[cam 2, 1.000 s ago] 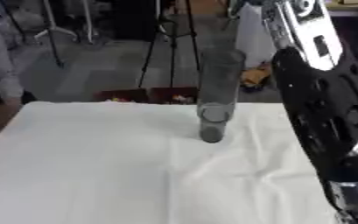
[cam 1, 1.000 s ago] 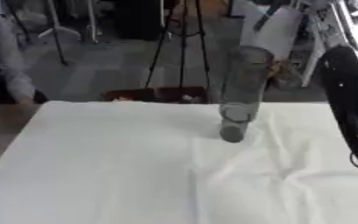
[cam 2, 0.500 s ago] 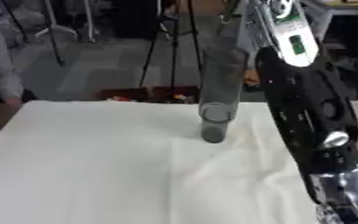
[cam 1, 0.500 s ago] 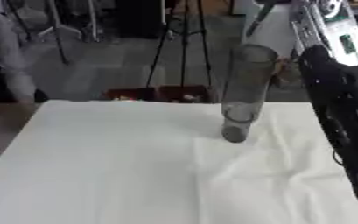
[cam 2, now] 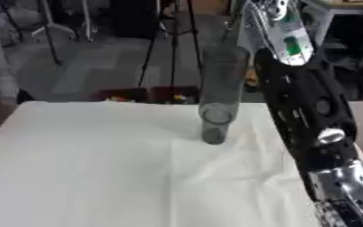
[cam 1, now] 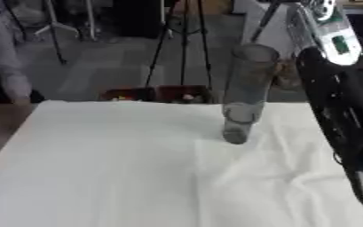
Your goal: Arrange flowers into the vase.
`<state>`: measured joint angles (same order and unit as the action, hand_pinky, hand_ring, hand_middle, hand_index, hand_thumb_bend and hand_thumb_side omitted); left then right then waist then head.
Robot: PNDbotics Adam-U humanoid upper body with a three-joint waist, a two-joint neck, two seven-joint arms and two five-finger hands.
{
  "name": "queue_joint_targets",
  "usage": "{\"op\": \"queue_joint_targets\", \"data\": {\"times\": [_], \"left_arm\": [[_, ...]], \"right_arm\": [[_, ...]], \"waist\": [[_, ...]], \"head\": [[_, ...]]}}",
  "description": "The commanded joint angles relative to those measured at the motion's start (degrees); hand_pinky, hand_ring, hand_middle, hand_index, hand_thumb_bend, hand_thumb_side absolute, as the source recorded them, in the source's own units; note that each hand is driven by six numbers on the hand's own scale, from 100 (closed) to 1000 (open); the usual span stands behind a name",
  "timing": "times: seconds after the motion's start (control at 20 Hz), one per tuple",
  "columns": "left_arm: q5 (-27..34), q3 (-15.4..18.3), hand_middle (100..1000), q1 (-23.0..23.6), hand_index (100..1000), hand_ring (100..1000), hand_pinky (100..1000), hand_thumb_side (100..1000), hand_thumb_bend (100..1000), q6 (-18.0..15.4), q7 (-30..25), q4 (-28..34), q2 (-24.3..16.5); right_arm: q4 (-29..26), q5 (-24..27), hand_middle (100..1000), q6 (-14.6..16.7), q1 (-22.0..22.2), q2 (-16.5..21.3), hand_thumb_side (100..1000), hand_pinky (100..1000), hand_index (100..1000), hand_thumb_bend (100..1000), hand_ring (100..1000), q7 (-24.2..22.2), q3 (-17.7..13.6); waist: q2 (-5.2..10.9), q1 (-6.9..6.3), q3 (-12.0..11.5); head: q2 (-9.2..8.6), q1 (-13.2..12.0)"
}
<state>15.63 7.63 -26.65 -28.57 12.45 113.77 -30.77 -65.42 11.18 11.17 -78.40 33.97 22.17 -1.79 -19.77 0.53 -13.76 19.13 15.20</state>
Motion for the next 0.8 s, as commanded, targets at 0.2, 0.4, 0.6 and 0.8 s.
{"op": "queue_joint_targets", "data": {"times": [0.2,0.4,0.6,0.8], "left_arm": [[0.3,0.3,945,-0.8,971,936,797,1000,100,0.0,-0.2,0.8,-2.1],[0.3,0.3,945,-0.8,971,937,798,1000,100,0.1,-0.3,0.8,-2.1],[0.3,0.3,945,-0.7,970,936,798,1000,100,0.1,-0.3,0.8,-2.1],[0.3,0.3,945,-0.8,970,936,797,1000,100,0.1,-0.2,0.8,-2.1]], "right_arm": [[1.0,-1.5,100,-3.7,-2.1,0.2,233,100,100,219,100,2.2,-0.5],[2.2,-2.7,100,-6.2,-2.5,-0.3,232,100,100,252,100,3.8,-0.4],[3.1,-3.8,100,-7.2,-2.7,-0.7,233,100,100,258,100,4.5,-0.4],[3.7,-4.3,100,-7.6,-2.5,-0.9,234,100,100,291,100,4.6,-0.2]], "waist": [[0.14,0.76,-0.1],[0.06,0.87,0.0],[0.03,0.94,0.0],[-0.06,1.0,-0.1]], "head": [[-0.1,0.3],[0.03,0.3],[0.02,0.4],[-0.05,0.6]]}}
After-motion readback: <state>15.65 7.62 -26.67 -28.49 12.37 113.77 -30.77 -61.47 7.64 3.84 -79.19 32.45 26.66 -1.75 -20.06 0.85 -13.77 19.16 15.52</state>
